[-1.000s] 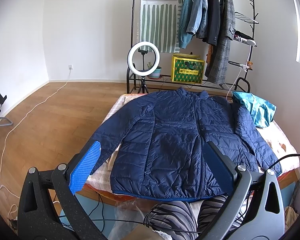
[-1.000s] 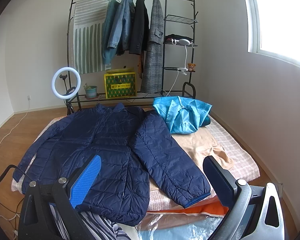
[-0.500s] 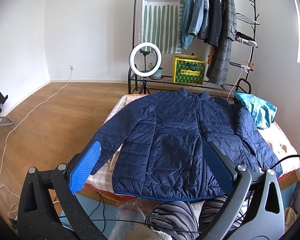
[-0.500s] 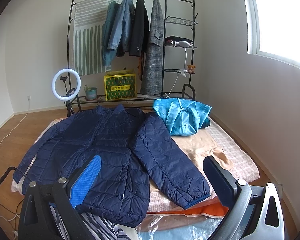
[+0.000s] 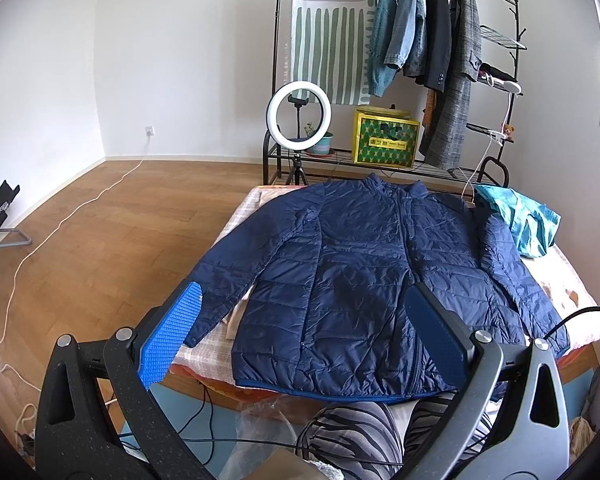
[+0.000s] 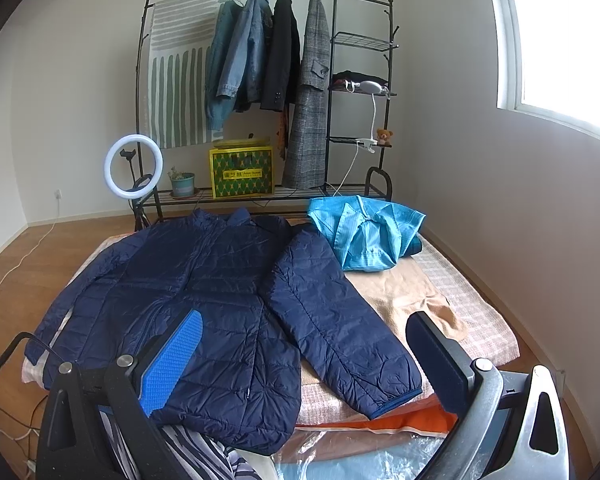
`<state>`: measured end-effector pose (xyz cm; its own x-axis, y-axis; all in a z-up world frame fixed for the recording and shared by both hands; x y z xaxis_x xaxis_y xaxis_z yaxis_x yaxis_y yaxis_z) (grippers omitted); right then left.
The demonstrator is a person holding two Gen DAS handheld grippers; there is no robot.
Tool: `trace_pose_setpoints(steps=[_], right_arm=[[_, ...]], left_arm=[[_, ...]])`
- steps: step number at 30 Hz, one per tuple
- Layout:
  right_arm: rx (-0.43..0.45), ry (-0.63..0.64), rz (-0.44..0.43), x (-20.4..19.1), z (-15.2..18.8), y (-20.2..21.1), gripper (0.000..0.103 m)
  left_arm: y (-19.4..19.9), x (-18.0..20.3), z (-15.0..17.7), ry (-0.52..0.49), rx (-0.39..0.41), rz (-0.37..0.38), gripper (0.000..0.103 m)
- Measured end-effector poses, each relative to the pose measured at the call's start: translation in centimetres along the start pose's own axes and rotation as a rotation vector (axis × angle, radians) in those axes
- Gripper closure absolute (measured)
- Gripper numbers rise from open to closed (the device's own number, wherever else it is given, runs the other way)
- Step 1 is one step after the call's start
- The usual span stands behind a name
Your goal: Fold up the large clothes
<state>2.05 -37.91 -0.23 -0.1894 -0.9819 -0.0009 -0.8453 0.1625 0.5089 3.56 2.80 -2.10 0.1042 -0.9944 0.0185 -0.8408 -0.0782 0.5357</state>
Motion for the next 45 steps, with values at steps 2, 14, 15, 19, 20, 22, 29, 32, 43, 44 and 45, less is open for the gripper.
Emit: trace_pose_setpoints(steps=[2, 14, 15, 19, 20, 22, 29, 32, 43, 44, 45], right_arm=[[-0.001, 0.003, 0.000, -0.3, -0.1, -0.2, 0.000], [0.047, 0.010, -0.028, -2.3, 0.0, -1.5, 0.000], [0.046, -0.006, -0.047, -2.5, 0.0, -1.8, 0.000], [0.013, -0.026, -0.121, -3.6, 0.4, -3.0, 0.000], [0.002, -0.019, -0.130, -4.0, 0.6, -3.3, 0.000], [-0.023, 0.005, -0.157, -4.9, 1.0, -3.9, 0.000], [-0.083, 0.032, -0.208, -6.8, 2.2, -5.1, 0.000], [-0.110, 0.011, -0.247, -7.2, 2.7, -5.5, 0.003], [-0.122, 0.006, -0.283, -10.0, 2.4, -4.0, 0.013], [-0.120, 0.008, -0.279, -10.4, 2.4, -3.7, 0.013], [-0.120, 0.008, -0.278, -10.6, 2.2, -3.4, 0.013]], left_arm=[[-0.2, -0.2, 0.0, 0.002, -0.001, -0.003, 0.000], [-3.7, -5.3, 1.1, 0.010, -0.014, -0.116, 0.000], [-4.2, -6.2, 1.3, 0.013, -0.009, -0.127, 0.000], [-7.3, -10.2, 2.7, 0.041, -0.033, -0.154, 0.000], [-8.5, -11.6, 3.2, 0.068, -0.060, -0.158, 0.000], [-10.5, -14.1, 4.3, 0.134, -0.107, -0.145, 0.000], [-18.9, -23.3, 10.8, 0.444, -0.353, -0.092, 0.017], [-21.8, -25.9, 13.9, 0.586, -0.443, -0.030, 0.018], [-29.7, -29.8, 17.1, 0.796, -0.552, 0.043, 0.019], [-30.2, -29.8, 17.2, 0.798, -0.566, 0.052, 0.019], [-30.7, -30.0, 17.4, 0.798, -0.578, 0.053, 0.021]])
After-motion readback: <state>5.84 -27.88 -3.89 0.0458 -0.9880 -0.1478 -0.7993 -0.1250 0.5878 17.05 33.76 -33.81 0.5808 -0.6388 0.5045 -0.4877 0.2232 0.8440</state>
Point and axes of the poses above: each gripper's, at about its wrist camera, not at the fingertips, and y roughly against the way its jaws point, x to its right, z to its underside, the point moved 6 cm from there along -y, roughly the way its jaws point, and after that the axes turned 3 degrees about -z, right-handed, at the moved point
